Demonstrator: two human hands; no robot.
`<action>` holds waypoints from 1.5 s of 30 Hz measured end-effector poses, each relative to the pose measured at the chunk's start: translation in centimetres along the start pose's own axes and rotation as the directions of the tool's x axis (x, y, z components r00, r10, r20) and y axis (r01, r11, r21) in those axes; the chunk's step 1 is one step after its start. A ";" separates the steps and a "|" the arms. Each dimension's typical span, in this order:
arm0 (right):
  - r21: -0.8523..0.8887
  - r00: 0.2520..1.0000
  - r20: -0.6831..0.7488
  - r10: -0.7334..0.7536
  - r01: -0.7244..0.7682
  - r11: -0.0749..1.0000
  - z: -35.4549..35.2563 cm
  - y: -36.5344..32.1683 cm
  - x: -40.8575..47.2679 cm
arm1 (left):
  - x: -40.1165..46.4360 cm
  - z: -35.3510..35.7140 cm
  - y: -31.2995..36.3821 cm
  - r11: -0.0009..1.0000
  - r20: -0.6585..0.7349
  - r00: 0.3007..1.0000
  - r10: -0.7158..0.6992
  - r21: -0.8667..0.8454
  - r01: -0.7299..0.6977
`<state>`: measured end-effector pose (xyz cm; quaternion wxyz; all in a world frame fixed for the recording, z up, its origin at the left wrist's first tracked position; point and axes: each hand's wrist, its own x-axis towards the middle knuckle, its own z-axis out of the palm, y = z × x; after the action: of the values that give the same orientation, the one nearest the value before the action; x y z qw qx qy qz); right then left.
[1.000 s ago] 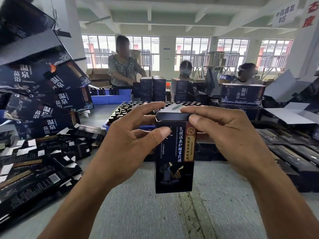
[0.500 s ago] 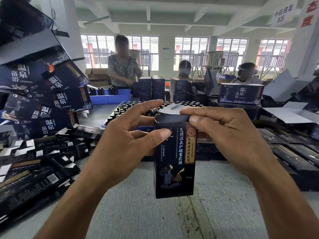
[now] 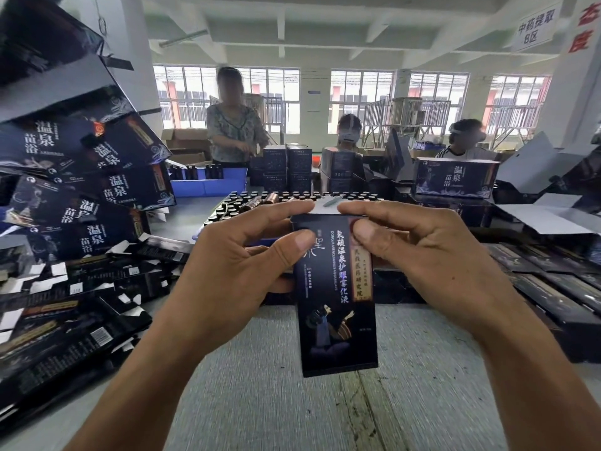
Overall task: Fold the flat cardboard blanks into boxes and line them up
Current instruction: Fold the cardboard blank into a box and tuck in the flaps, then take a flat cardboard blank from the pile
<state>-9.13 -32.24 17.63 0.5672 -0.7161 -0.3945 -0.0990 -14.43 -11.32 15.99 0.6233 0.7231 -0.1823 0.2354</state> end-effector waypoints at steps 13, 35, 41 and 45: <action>-0.108 0.994 -0.104 0.025 -0.036 0.993 1.9 1.4 0.4 | 0.4 -0.4 -0.9 1.000 -0.167 0.986 0.003 -0.002 -0.004; -0.938 0.909 -0.200 0.365 -0.286 0.197 -0.8 10.5 -7.3 | 2.6 -4.8 -5.9 0.933 -0.146 0.986 -0.081 0.336 0.126; -0.921 0.783 -0.385 0.489 -0.361 -0.148 -5.2 16.4 -9.3 | 1.9 -3.5 -5.6 0.936 -0.014 0.993 -0.117 0.333 0.115; -0.918 0.785 -0.396 0.476 -0.359 -0.170 -6.2 17.1 -8.9 | 1.5 -3.0 -4.3 0.937 0.008 0.990 -0.140 0.326 0.129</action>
<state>-1.64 -42.54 1.93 -0.1159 -0.9854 0.0237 -0.1222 -11.14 -7.60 13.71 0.5076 0.8301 -0.1009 0.2078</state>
